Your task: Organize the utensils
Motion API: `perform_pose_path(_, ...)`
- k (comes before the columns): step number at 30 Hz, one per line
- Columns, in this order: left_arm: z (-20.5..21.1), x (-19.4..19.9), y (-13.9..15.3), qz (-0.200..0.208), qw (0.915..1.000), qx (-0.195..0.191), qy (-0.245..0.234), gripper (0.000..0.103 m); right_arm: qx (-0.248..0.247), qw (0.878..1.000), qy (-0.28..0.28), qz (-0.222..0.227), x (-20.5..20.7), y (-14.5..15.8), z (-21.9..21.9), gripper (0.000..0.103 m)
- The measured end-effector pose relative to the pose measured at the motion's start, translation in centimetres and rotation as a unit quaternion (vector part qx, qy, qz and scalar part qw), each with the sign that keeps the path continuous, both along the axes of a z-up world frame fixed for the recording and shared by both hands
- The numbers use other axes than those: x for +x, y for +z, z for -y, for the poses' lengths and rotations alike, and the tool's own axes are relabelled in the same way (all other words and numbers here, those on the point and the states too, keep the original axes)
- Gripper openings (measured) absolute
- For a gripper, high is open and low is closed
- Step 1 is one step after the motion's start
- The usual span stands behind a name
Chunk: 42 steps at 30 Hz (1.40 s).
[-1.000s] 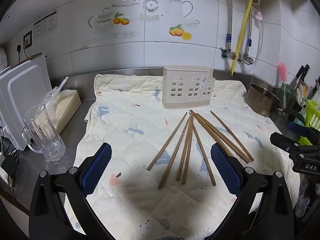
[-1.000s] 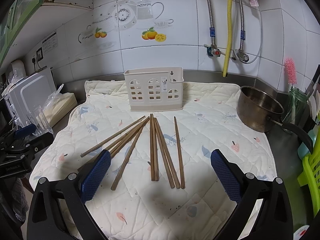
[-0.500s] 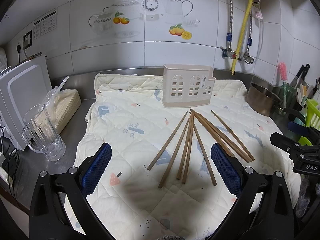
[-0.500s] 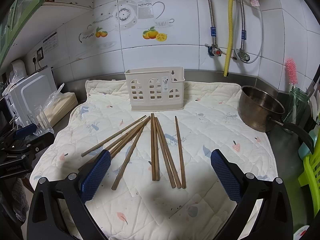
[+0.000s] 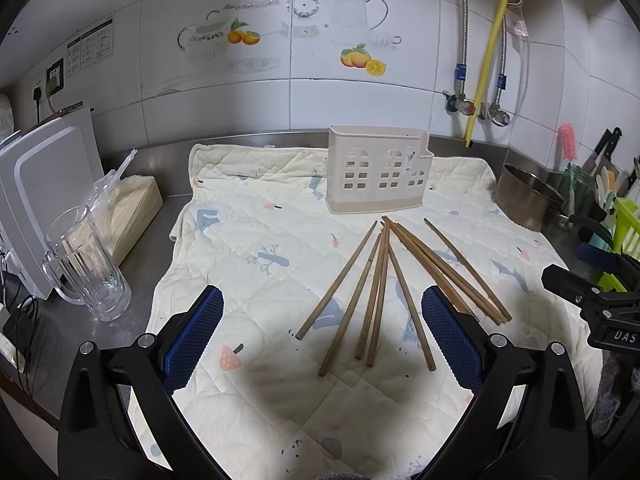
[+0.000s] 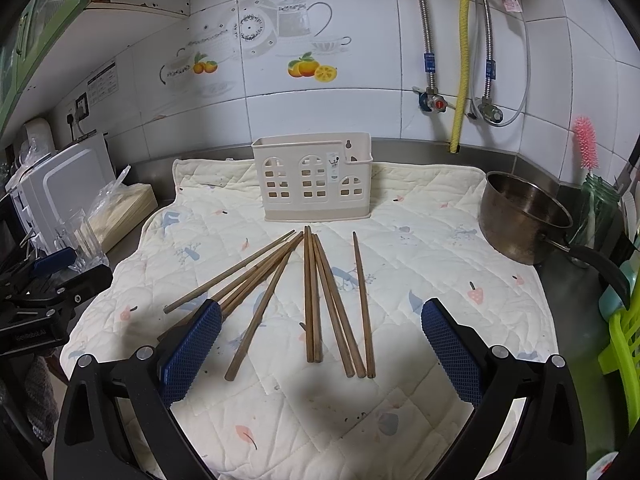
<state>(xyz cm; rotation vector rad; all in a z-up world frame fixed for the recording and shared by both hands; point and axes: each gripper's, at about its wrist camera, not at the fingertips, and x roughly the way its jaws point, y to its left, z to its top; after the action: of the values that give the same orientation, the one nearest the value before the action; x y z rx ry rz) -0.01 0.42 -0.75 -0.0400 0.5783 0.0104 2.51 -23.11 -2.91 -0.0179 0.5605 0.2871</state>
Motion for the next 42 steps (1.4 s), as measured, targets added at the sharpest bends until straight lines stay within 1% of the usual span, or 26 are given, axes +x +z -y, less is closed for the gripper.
perform_pose_path(15, -0.2, 1.0, -0.5, -0.010, 1.0000, 0.000, -0.001, 0.098, 0.000, 1.000, 0.007, -0.002, 0.6, -0.3, -0.4, 0.097)
perform_pose_path(21, -0.7, 1.6, -0.7, -0.014, 0.9999, 0.004, -0.003, 0.098, -0.012, 1.000, 0.010, 0.001, 1.2, -0.5, -0.4, 0.097)
perform_pose_path(28, -2.1, 2.5, -1.5, -0.027, 0.9995, -0.011, -0.008, 0.096, -0.022, 1.000, 0.015, -0.005, 2.4, -1.7, 0.1, 0.097)
perform_pose_path(29, -2.2, 2.8, -1.7, -0.032, 0.9994, -0.009, -0.010, 0.092, -0.021, 1.000, 0.015, -0.007, 2.5, -1.8, 0.2, 0.097)
perform_pose_path(32, -2.5, 3.3, -2.3, -0.040, 0.9991, -0.006, -0.015, 0.086, -0.022, 1.000, 0.015, -0.012, 3.0, -2.5, 0.5, 0.096)
perform_pose_path(38, -2.2, 4.3, -3.7, -0.062, 0.9973, -0.005, -0.039, 0.067, -0.018, 1.000, 0.006, -0.025, 3.9, -3.7, 1.5, 0.095)
perform_pose_path(39, -2.2, 4.5, -3.9, -0.065, 0.9969, -0.007, -0.044, 0.064, -0.016, 0.999, 0.004, -0.027, 4.1, -3.9, 1.7, 0.094)
perform_pose_path(41, -2.1, 4.9, -4.3, -0.072, 0.9960, -0.012, -0.053, 0.058, -0.010, 0.999, 0.001, -0.038, 4.5, -4.4, 2.2, 0.082)
perform_pose_path(42, -2.0, 5.1, -4.5, -0.074, 0.9955, -0.013, -0.057, 0.055, -0.008, 0.999, 0.000, -0.044, 4.8, -4.7, 2.4, 0.082)
